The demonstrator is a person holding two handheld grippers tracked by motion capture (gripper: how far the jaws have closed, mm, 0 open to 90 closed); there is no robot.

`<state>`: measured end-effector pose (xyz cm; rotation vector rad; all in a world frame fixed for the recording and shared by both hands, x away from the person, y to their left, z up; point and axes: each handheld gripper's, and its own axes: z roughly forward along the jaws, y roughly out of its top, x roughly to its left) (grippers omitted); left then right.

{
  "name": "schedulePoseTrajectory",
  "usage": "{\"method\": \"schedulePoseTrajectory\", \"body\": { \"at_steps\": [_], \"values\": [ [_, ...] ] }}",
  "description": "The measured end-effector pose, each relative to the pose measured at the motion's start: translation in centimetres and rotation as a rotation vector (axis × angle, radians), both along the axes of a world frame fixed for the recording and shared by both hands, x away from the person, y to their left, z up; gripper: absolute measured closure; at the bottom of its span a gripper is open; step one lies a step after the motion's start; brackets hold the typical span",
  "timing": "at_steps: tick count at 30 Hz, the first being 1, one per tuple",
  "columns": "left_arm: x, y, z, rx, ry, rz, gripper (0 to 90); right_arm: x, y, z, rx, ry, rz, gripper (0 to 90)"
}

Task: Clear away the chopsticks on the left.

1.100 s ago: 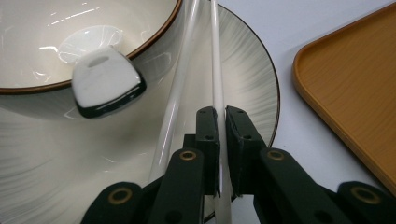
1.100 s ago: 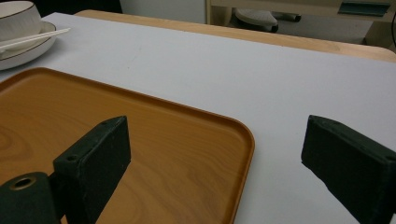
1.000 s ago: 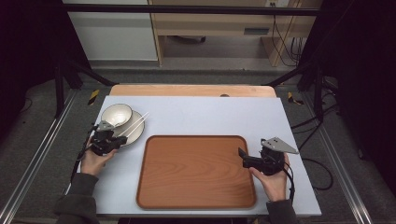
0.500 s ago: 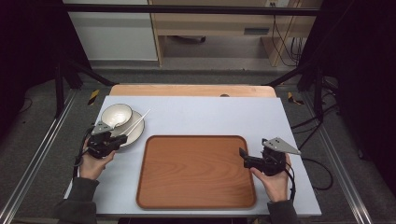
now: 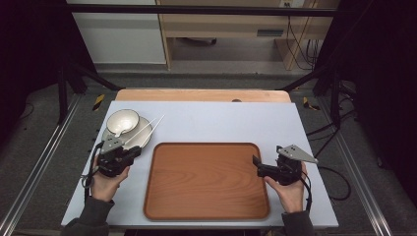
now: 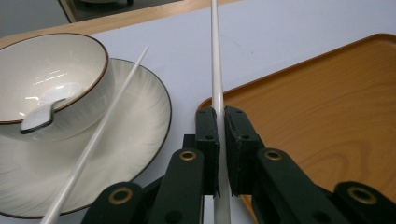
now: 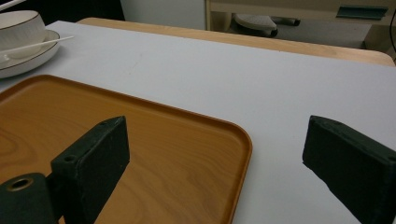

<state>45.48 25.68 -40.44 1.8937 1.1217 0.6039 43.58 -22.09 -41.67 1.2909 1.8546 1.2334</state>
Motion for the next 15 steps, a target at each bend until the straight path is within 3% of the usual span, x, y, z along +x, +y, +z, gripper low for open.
{"method": "schedulePoseTrajectory", "body": {
  "at_steps": [7, 10, 15],
  "values": [
    [-1.6, -1.6, 0.2, -0.038, -0.019, 0.063, 84.5, 0.0, 0.0, 0.0, 0.005, -0.005, -0.002, 7.4],
    [-2.3, -2.1, 0.5, -0.066, -0.005, 0.080, 84.5, -0.1, 0.0, 0.1, 0.003, -0.001, -0.001, 7.4],
    [-3.4, -3.2, 1.0, -0.062, -0.024, 0.120, 84.5, -0.1, 0.1, 0.2, 0.005, -0.004, 0.004, 7.3]
  ]
}}
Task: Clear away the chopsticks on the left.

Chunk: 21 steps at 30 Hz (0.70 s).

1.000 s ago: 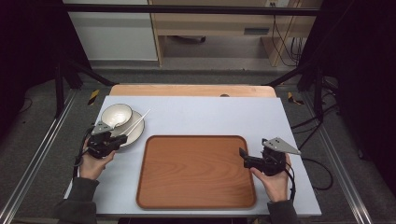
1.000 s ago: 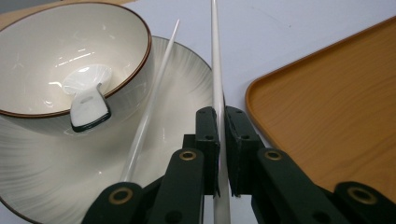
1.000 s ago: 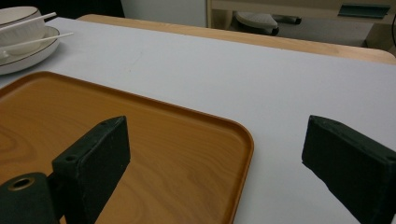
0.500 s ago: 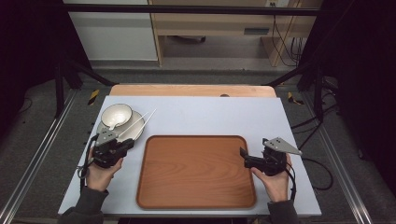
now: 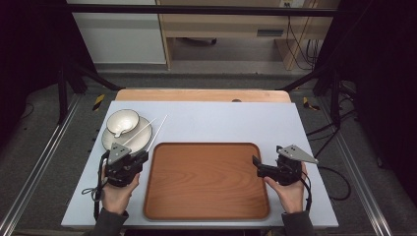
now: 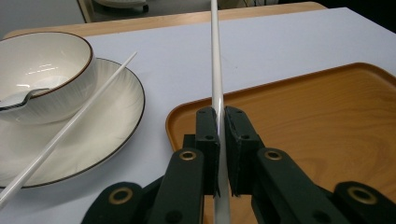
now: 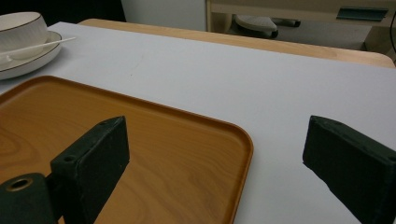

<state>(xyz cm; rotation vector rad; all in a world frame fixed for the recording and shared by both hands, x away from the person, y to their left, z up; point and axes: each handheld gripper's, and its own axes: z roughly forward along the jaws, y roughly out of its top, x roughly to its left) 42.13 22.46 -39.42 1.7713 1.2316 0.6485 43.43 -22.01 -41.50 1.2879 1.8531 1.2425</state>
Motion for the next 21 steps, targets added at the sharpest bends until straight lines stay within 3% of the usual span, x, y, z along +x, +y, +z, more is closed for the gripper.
{"method": "schedulePoseTrajectory", "body": {
  "at_steps": [4, 11, 21],
  "values": [
    [-1.0, -0.5, -0.2, -0.048, -0.009, 0.044, 84.5, -0.1, 0.0, 0.1, 0.002, -0.002, 0.003, 7.2],
    [-2.7, -0.8, -2.0, -0.118, -0.011, 0.112, 84.5, 0.0, 0.1, 0.0, -0.007, -0.002, 0.007, 7.1],
    [-4.0, -1.1, -4.8, -0.161, 0.007, 0.203, 84.4, 0.1, 0.3, -0.2, -0.007, 0.005, 0.014, 7.2]
  ]
}}
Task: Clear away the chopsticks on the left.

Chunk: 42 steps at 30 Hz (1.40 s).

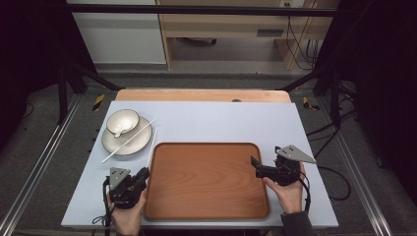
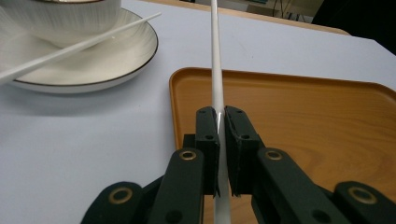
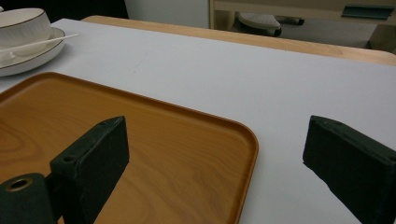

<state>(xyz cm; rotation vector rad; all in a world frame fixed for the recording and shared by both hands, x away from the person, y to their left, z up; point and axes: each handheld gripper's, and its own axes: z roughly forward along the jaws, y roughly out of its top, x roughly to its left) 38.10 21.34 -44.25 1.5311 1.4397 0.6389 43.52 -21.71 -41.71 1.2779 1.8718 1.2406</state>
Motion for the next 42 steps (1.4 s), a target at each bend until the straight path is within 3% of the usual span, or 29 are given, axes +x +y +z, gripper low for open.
{"method": "schedulePoseTrajectory", "body": {
  "at_steps": [11, 20, 42],
  "values": [
    [0.0, -1.7, -2.3, 0.017, 0.032, 0.030, 84.4, 0.2, 0.1, -0.3, -0.010, 0.008, 0.001, 7.2],
    [0.2, -1.8, -3.6, 0.029, 0.069, 0.057, 84.5, 0.2, 0.3, -0.4, -0.013, 0.015, 0.005, 7.3],
    [0.6, -2.4, -4.1, 0.073, 0.150, 0.059, 83.8, 0.2, 0.3, -0.4, -0.015, 0.019, 0.005, 7.3]
  ]
}}
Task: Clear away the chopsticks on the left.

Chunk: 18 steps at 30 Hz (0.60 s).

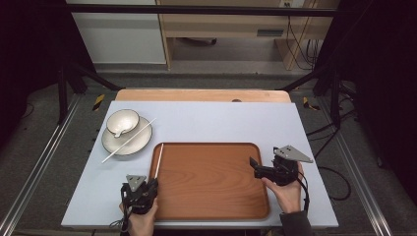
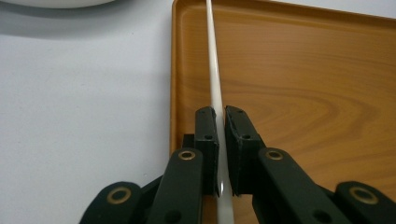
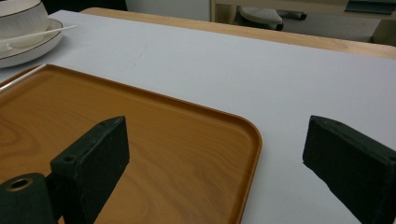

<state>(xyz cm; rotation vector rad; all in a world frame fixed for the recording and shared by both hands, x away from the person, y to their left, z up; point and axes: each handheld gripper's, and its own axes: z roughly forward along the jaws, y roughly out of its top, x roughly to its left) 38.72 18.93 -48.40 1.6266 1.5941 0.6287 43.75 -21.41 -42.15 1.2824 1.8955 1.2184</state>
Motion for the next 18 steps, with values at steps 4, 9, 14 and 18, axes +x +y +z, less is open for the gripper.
{"method": "schedulePoseTrajectory", "body": {
  "at_steps": [4, 9, 14, 18],
  "values": [
    [0.09, -0.02, -0.06, 0.005, 0.014, -0.002, 83.5, 0.00, 0.00, 0.00, -0.001, -0.001, 0.000, 7.3],
    [0.11, -0.04, -0.09, 0.004, 0.017, -0.006, 83.3, -0.02, -0.03, 0.03, -0.001, -0.003, -0.001, 7.3],
    [0.03, 0.02, 0.03, -0.002, -0.004, -0.020, 81.1, -0.10, -0.10, 0.11, 0.005, -0.003, 0.000, 7.2],
    [-0.08, 0.34, 0.43, -0.002, -0.028, -0.035, 77.3, -0.14, -0.17, 0.15, 0.007, -0.006, -0.003, 7.2]
  ]
}}
